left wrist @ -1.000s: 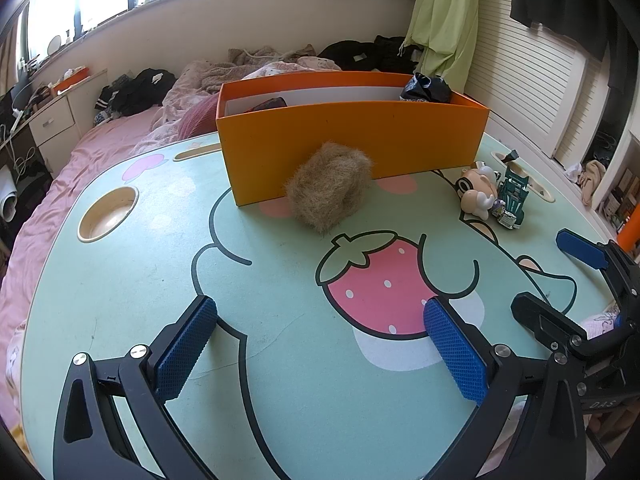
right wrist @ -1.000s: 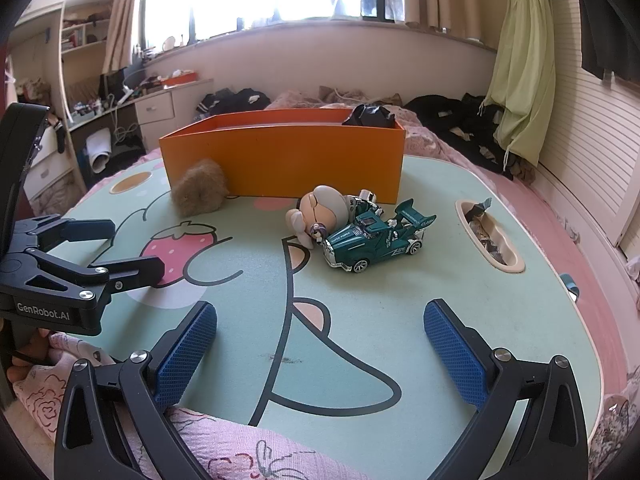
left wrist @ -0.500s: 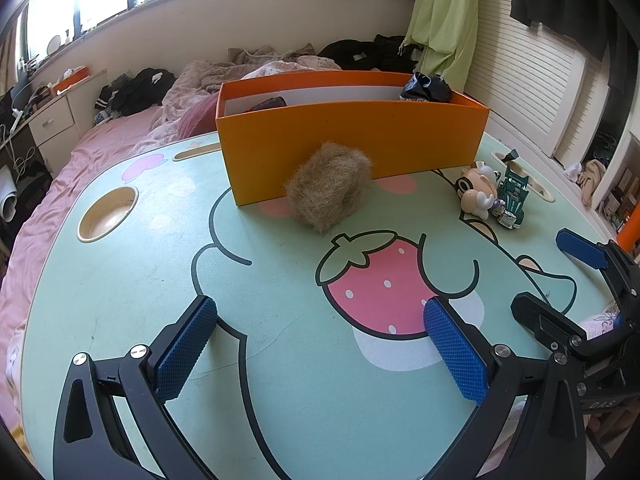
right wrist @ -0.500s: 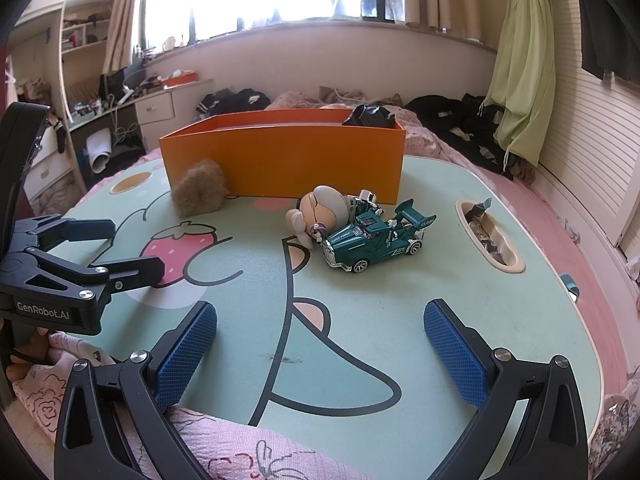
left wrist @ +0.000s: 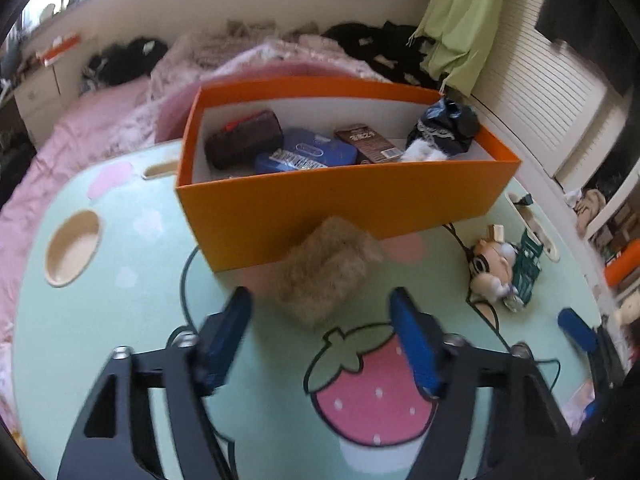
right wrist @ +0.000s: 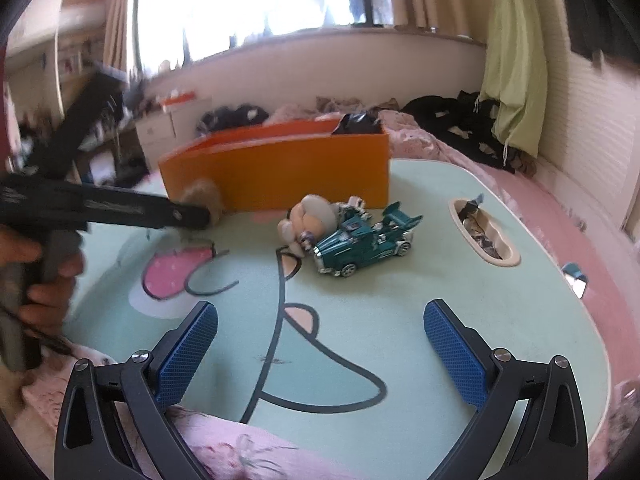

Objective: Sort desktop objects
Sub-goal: 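Reach to the brown fluffy ball and grasp it with the left gripper, then grasp the green toy car with the right gripper while the left holds the fluffy ball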

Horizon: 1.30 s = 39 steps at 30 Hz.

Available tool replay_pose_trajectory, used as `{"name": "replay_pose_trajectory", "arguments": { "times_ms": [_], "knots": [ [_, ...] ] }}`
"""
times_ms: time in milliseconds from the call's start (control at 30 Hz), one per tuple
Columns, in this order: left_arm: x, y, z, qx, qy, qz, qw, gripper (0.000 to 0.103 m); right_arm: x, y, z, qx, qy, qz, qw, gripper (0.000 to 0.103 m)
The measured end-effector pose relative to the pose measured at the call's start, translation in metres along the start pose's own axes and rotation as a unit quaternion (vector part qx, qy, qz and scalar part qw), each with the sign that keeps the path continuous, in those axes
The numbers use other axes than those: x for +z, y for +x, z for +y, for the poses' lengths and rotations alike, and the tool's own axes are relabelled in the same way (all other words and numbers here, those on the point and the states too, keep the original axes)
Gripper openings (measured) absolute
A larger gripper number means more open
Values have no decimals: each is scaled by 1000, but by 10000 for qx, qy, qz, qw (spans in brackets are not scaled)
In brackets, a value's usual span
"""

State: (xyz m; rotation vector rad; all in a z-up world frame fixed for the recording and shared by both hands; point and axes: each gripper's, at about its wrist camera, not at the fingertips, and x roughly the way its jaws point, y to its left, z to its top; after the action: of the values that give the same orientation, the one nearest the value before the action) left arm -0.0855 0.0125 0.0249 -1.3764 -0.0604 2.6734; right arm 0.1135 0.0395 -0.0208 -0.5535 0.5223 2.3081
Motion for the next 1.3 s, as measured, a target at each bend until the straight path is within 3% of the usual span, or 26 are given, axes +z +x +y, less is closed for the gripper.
{"name": "replay_pose_trajectory", "arguments": {
  "times_ms": [67, 133, 400, 500, 600, 767, 933, 1000, 1067, 1167, 1233, 1300],
  "knots": [
    [0, 3, -2, 92, 88, -66, 9999, 47, 1, -7, -15, 204, 391, -191, 9988, 103],
    [-2, 2, -6, 70, 195, -121, 9997, 25, 3, -12, -26, 236, 647, -358, 9970, 103],
    [-27, -33, -19, -158, 648, -653, 9956, 25, 22, -7, -17, -113, 488, -155, 9986, 103],
    [-39, -43, -20, -185, 768, -710, 9943, 25, 38, -4, -23, -163, 789, 2, 9968, 103],
    [-45, -46, -17, -76, 857, -742, 9935, 25, 58, 14, -35, -511, 1169, 468, 9907, 103],
    [-46, -50, -8, -74, 728, -755, 9945, 25, 77, 48, -41, -437, 1365, 1120, 9833, 82],
    [-47, -48, -6, -79, 710, -716, 9949, 25, 75, 62, -18, -724, 620, 1319, 9867, 78],
    [-49, -48, -7, -76, 725, -710, 9948, 25, 71, 60, -14, -643, 487, 1298, 9883, 71],
    [-49, -49, -7, -79, 730, -719, 9947, 25, 64, 53, -8, -614, 268, 1243, 9900, 52],
    [-50, -50, -7, -78, 737, -741, 9945, 25, 51, 48, 0, -1114, -235, 1126, 9871, 30],
    [-50, -51, -7, -86, 737, -747, 9944, 25, 46, 43, -2, -1010, -191, 1079, 9888, 21],
    [-50, -51, -7, -85, 739, -749, 9944, 25, 44, 39, -8, -945, -81, 1040, 9900, 6]
  ]
}}
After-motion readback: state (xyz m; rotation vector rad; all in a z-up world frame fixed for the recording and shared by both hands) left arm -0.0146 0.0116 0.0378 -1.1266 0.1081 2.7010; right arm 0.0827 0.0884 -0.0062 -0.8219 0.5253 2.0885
